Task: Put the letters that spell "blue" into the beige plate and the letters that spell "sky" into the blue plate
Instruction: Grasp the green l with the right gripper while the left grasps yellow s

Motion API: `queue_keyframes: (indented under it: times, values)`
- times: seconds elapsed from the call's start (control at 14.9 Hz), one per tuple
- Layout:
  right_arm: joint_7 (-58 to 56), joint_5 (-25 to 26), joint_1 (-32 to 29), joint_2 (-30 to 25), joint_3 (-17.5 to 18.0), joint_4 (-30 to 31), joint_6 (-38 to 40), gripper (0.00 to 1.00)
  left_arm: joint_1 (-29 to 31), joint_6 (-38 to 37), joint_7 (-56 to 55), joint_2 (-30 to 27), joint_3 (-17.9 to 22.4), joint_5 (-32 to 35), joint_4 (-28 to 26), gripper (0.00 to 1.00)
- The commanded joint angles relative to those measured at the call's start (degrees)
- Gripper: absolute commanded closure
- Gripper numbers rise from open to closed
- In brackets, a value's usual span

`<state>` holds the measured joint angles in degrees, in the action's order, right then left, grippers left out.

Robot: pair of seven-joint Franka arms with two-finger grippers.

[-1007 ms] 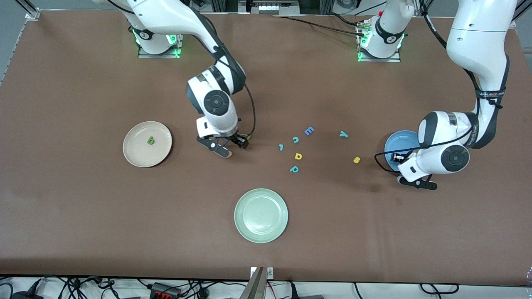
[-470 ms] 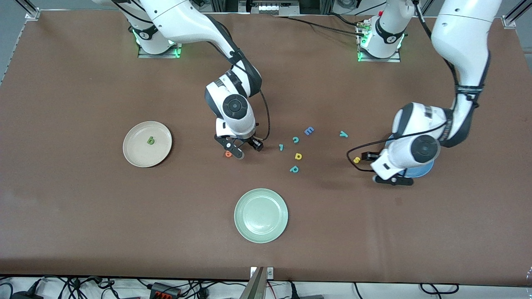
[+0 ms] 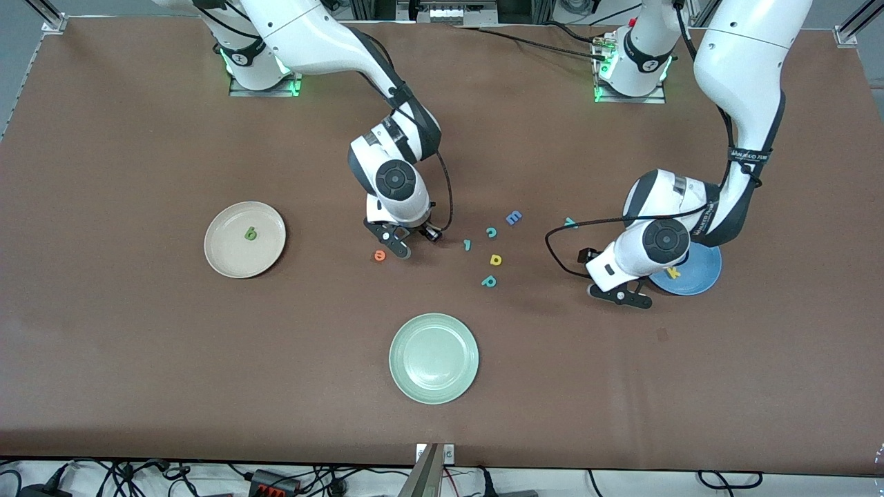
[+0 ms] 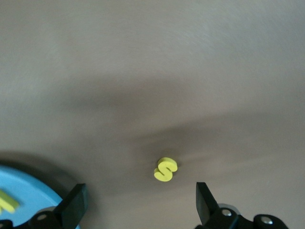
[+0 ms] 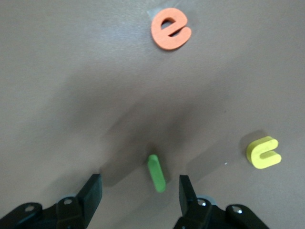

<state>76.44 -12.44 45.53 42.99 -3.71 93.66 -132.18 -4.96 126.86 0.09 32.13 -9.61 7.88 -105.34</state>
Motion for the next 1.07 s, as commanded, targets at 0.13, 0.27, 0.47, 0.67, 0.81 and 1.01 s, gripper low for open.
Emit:
queue_keyframes:
  times: [0.13, 0.27, 0.47, 0.67, 0.81, 1.01]
  values:
    - [-1.4, -0.8, -0.2, -0.3, 0.2, 1.1, 0.3, 0.42, -0.1, 12.6, 12.5, -1.0, -0.1, 1.3, -8.8, 0.0]
    - [-2.3, -0.8, -0.3, -0.4, 0.2, 1.0, 0.3, 0.74, 0.5, 18.5, 16.8, -0.9, -0.1, 1.3, -12.4, 0.02]
    - [-2.7, -0.9, -1.0, -0.7, 0.0, 0.8, 0.6, 1.0, 0.1, 18.9, 17.7, -1.8, -0.1, 1.3, -12.7, 0.02]
    - [-4.4, -0.7, -2.8, -3.1, -0.2, 0.9, 1.1, 1.0, 0.0, 19.0, 18.0, -1.6, -0.1, 1.4, -12.6, 0.33]
    - [-9.3, -0.1, -4.9, -6.3, -2.5, 1.0, 8.0, 1.0, 0.1, 19.1, 18.1, -1.5, -0.1, 1.3, -12.5, 0.52]
    - [-23.7, 0.0, -8.3, -10.5, -9.0, 1.4, 20.0, 1.0, 0.2, 19.1, 18.1, -1.5, -0.1, 1.4, -12.5, 0.79]
